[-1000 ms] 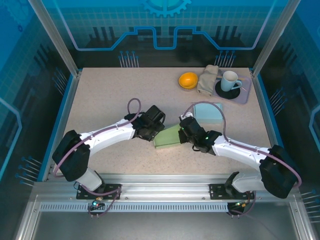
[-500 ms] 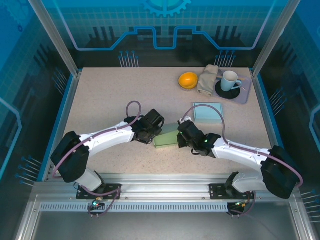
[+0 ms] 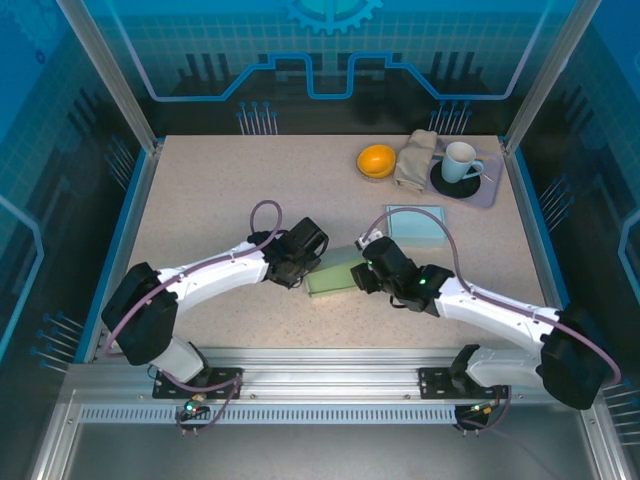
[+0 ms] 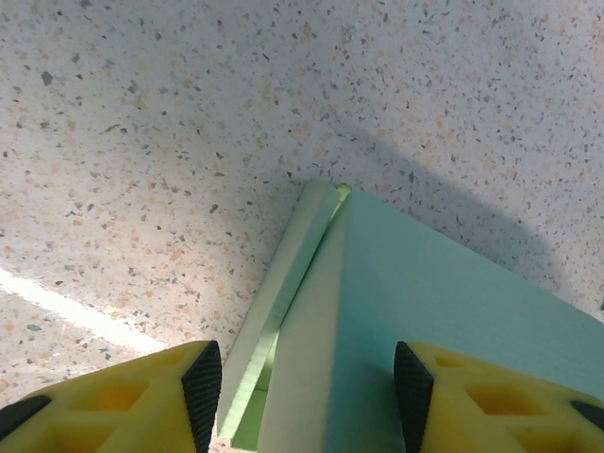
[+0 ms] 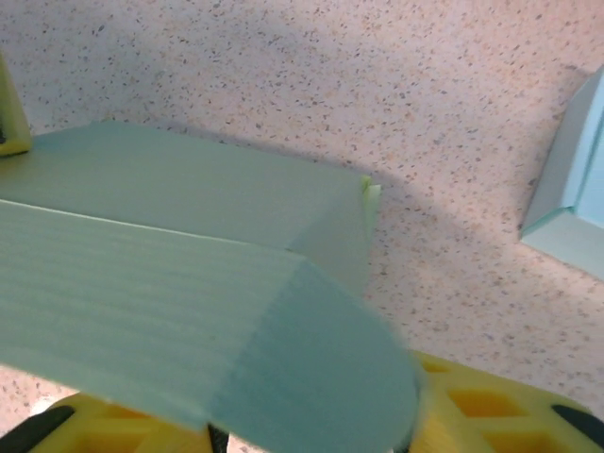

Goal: Fold the paper box

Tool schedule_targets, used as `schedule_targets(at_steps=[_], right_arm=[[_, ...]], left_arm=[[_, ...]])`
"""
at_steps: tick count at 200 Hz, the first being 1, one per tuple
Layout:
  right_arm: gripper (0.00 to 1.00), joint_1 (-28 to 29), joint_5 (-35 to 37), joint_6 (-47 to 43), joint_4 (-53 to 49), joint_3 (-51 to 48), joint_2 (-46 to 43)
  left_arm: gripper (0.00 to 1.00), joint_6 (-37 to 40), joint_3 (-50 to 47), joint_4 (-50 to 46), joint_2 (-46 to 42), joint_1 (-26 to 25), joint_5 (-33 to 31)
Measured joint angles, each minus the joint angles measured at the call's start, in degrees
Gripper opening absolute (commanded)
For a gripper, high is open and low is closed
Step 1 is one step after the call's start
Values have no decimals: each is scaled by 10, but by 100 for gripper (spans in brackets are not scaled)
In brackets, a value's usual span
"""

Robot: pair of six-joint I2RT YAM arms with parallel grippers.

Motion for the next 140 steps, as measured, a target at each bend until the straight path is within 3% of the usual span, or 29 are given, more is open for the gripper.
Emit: schedule_targets(at_steps=[35,76,140], right_arm=[[54,-34,-13,-63,-13,-18,-66],[54,-84,-55,-108,30,-106,-140],[54,-88,-115,-112,161,-156,-111]], left_arm=[[54,0,0,-9,0,7,0],[55,0,1,-11,0,9,0],[55,0,7,-23,1,9,0]])
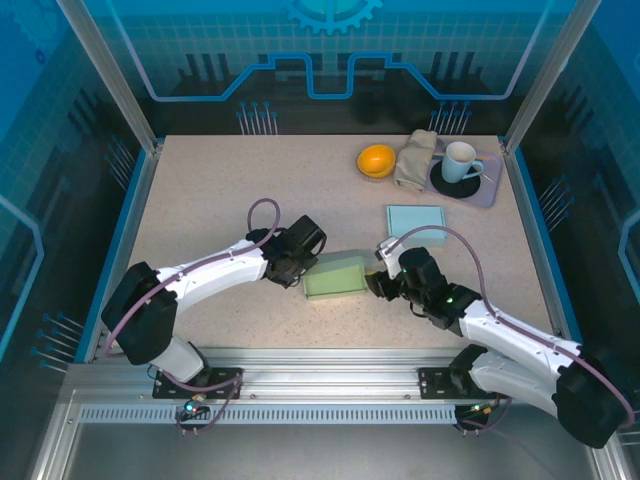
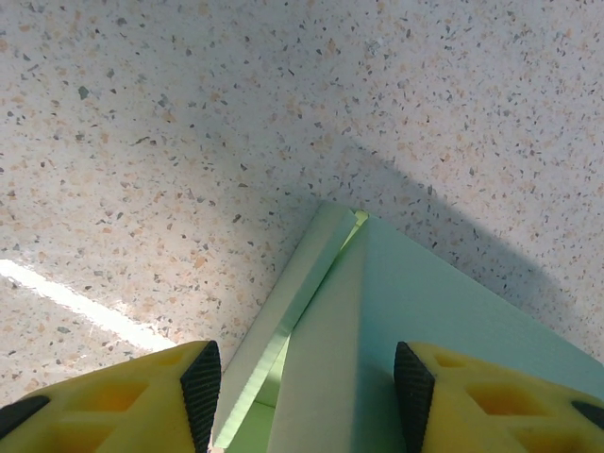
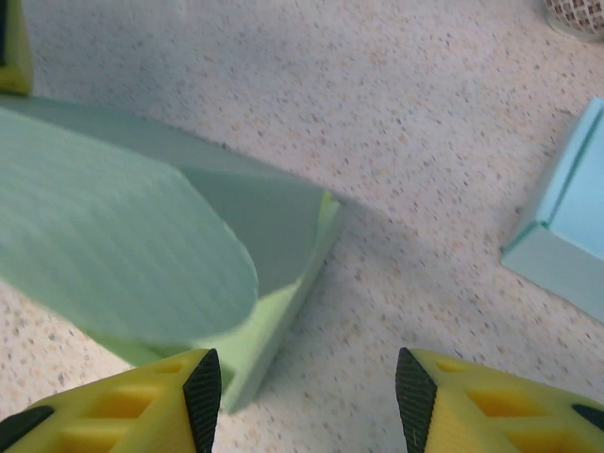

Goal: Fold the paper box

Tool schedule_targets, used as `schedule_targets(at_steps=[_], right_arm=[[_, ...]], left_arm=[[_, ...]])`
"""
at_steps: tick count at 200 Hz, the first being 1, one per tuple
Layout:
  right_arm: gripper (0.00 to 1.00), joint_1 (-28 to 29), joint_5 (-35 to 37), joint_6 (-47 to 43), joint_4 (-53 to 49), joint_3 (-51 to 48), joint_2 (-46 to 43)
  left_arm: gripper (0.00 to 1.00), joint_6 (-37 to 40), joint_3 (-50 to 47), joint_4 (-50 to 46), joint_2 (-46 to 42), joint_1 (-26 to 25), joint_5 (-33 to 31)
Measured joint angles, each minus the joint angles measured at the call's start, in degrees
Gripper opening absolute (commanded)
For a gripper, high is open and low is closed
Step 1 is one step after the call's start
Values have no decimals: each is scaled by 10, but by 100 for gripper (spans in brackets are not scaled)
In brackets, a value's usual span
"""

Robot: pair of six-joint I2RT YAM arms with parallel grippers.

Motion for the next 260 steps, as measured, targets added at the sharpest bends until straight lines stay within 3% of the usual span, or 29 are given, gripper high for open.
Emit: schedule_targets(at_steps=[92,120,144,188,260], right_arm=[[51,1,-36,-54,128,-6,99],[35,1,-42,-71,152,-6,113],[13,2,-37,-72,158,3,123],[0,1,0,-30,92,53,139],[0,30,57,109,-30,113,135]], left_arm=[[55,3,15,-4,13,0,1],[55,5,22,-5,19,0,5],[55,5,24,-7,22,0,11],[55,5,45,-14,28,2,27],[55,5,61,-17,39,2,35]])
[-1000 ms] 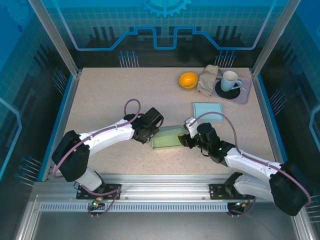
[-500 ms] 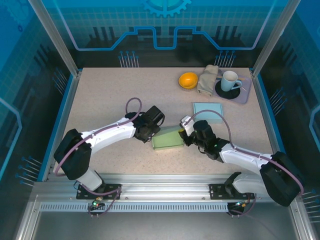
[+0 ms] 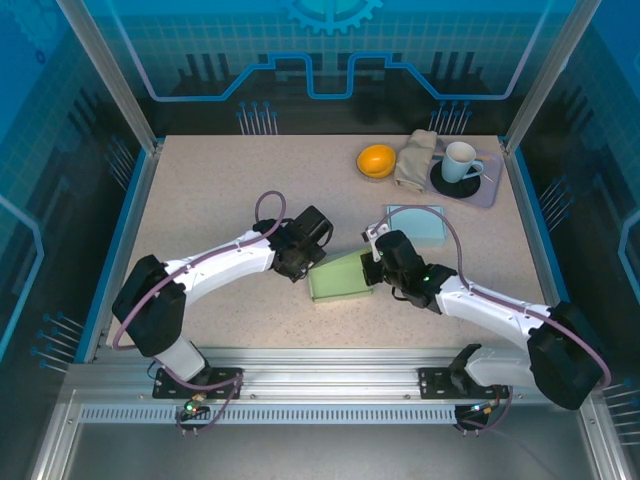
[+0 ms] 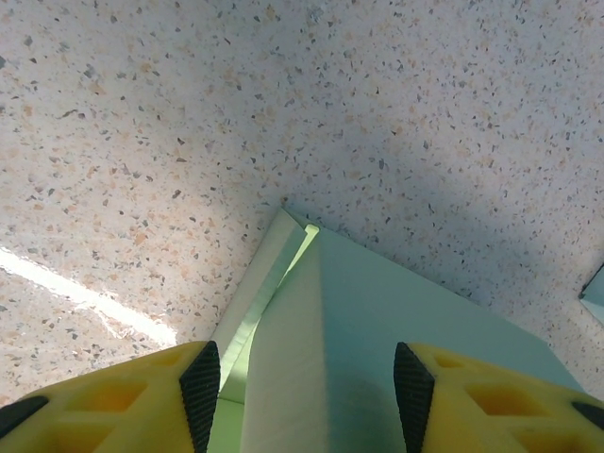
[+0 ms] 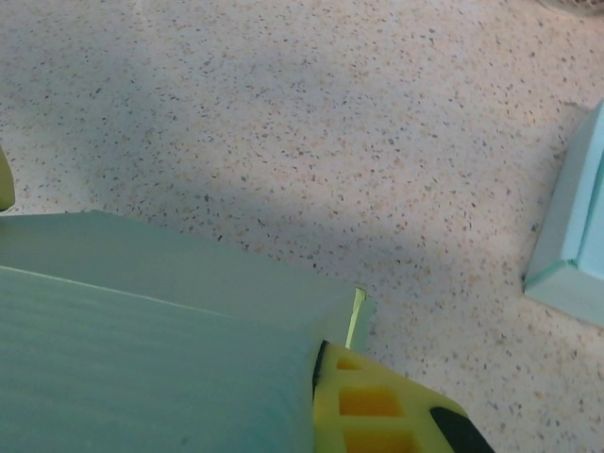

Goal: Fold the paper box

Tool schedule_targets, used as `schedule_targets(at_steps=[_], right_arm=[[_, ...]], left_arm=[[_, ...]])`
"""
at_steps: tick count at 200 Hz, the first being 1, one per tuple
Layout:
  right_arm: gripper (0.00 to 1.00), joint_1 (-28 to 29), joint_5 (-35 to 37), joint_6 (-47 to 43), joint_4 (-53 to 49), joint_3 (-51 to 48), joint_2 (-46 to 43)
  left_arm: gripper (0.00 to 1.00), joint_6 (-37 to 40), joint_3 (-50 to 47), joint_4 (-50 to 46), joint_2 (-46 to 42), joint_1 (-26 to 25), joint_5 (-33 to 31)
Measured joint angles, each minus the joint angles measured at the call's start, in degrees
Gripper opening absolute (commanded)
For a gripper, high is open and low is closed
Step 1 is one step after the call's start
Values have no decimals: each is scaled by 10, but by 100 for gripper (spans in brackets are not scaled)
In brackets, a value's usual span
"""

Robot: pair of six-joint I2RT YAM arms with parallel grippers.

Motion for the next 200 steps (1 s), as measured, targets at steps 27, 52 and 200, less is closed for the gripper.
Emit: schedule_targets(at_steps=[27,52,200], right_arm=[[0,12,19,42,-14,3,5],[0,18,26,80,-14,3,7],[32,103,92,147,-9,-41,6]], left_arm=[[55,0,0,1,1,0,0],[55,-2,0,2,2,0,0],[54,-7,-69,26,-5,-17,10]])
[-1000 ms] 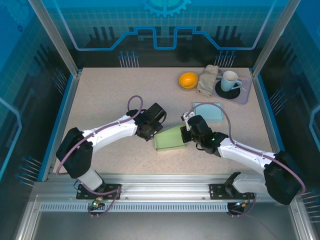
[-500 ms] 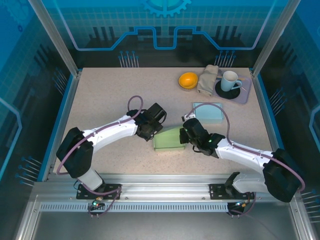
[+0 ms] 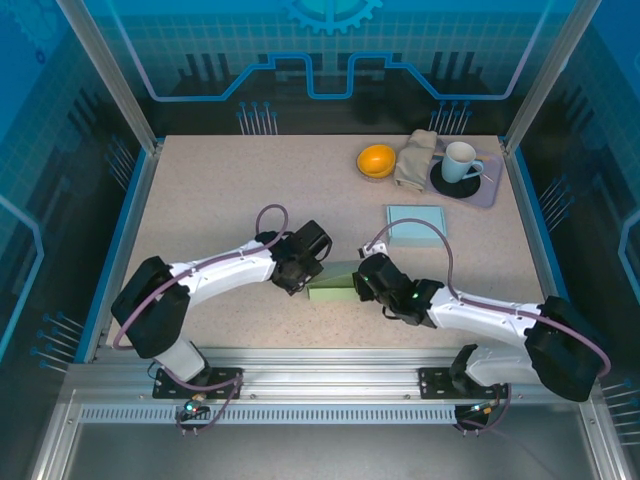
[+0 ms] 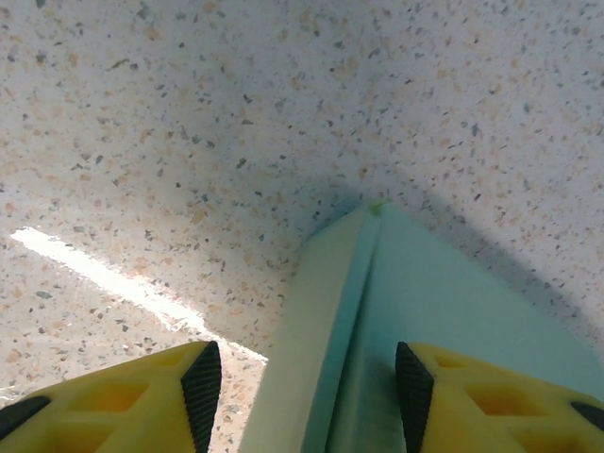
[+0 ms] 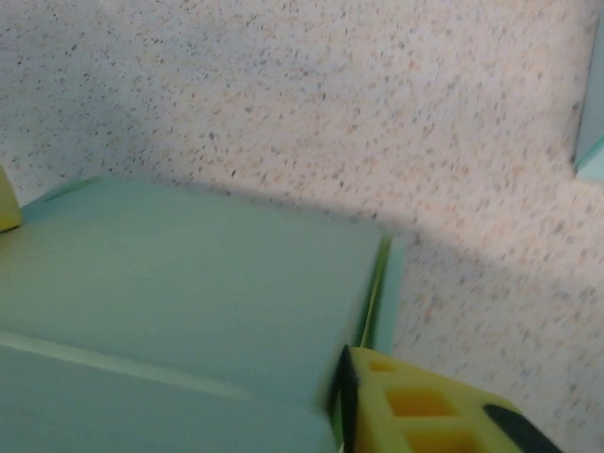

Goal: Fold the paper box

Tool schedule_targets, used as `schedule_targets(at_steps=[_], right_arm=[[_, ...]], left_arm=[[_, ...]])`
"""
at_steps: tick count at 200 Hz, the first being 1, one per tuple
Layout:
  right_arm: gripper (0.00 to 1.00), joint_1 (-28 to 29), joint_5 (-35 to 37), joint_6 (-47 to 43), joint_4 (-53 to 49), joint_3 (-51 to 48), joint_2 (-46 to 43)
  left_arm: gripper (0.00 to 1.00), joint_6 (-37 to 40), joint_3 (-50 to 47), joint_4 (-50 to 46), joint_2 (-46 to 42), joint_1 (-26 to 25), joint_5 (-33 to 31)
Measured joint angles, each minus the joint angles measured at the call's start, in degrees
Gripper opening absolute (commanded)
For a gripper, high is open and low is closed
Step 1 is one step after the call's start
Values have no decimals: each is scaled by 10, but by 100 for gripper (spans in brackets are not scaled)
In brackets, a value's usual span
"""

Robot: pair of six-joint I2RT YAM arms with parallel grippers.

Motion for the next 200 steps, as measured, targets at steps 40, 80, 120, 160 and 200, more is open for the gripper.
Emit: schedule_targets(at_steps=[40,80,120,160,200], right_arm=[[48,16,-16,-9,-36,-12,-51],[58,18,-31,-15,-95,-19,-114],[67,19,-54,-12,-184,-19,-195],[70,13,-54,-23,-257,-4,-240],[70,-83,-104,-85,-238,41,-156]], left_arm=[[54,-11,-16,17,2,-9,-3],[54,-15,-16,24,12,-12,-6],[54,-15,-8,18,34,-13,-22],[54,-13,6,7,45,-14,-36],[55,4,25,-7,61,-14,-50]])
